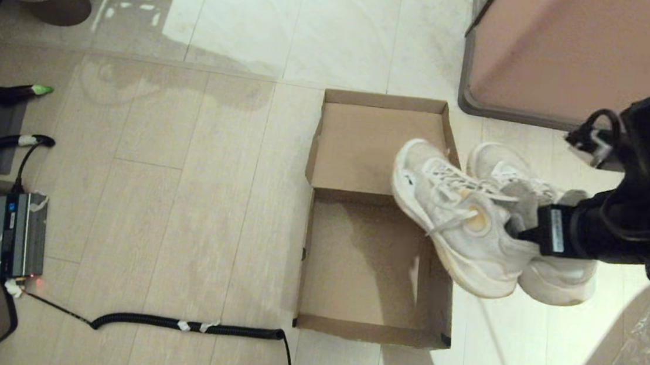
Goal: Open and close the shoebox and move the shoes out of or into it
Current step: Put the shoes out of the shoe box
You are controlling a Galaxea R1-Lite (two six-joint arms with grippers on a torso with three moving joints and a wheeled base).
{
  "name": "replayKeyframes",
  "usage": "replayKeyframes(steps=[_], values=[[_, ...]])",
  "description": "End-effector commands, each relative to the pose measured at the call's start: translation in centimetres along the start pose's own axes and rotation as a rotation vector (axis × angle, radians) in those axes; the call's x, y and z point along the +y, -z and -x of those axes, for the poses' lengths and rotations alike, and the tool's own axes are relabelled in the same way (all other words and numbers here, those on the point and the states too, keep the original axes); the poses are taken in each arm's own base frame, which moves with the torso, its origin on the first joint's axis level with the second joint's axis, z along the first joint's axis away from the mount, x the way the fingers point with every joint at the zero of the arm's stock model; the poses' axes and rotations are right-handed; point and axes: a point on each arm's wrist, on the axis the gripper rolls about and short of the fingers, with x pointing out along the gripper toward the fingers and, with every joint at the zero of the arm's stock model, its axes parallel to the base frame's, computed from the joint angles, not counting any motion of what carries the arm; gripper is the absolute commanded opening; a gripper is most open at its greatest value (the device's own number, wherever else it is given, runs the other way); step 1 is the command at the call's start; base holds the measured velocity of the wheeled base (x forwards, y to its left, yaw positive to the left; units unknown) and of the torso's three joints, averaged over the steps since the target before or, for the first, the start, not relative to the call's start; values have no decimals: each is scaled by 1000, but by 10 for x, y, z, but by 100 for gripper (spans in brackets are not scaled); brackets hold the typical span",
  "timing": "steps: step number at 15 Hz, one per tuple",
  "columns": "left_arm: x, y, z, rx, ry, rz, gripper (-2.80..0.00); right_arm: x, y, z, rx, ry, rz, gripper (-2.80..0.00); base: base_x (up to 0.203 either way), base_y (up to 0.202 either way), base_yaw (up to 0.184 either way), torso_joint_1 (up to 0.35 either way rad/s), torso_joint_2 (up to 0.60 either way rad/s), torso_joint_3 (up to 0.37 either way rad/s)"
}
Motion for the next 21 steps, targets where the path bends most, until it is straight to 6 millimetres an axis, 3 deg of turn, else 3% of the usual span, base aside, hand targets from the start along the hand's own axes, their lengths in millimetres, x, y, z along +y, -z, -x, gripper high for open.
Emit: replayKeyframes(steps=[1, 4, 9, 17, 19, 21], values=[[0, 0, 0, 1, 0, 0, -280, -28, -20, 17, -80, 47, -93, -280, 0, 0, 0, 0, 0, 0], [0, 0, 0, 1, 0, 0, -280, -65, -41, -4, -76, 137, -181, -280, 0, 0, 0, 0, 0, 0], [0, 0, 0, 1, 0, 0, -280, -123, -67, -75, -32, 267, -272, -280, 0, 0, 0, 0, 0, 0], [0, 0, 0, 1, 0, 0, -280, -172, -73, -246, -47, 298, -300, -280, 0, 0, 0, 0, 0, 0], [0, 0, 0, 1, 0, 0, -280, -179, -80, -268, -89, 287, -295, -280, 0, 0, 0, 0, 0, 0], [0, 0, 0, 1, 0, 0, -280, -183, -81, -266, -90, 287, -281, -280, 0, 0, 0, 0, 0, 0]])
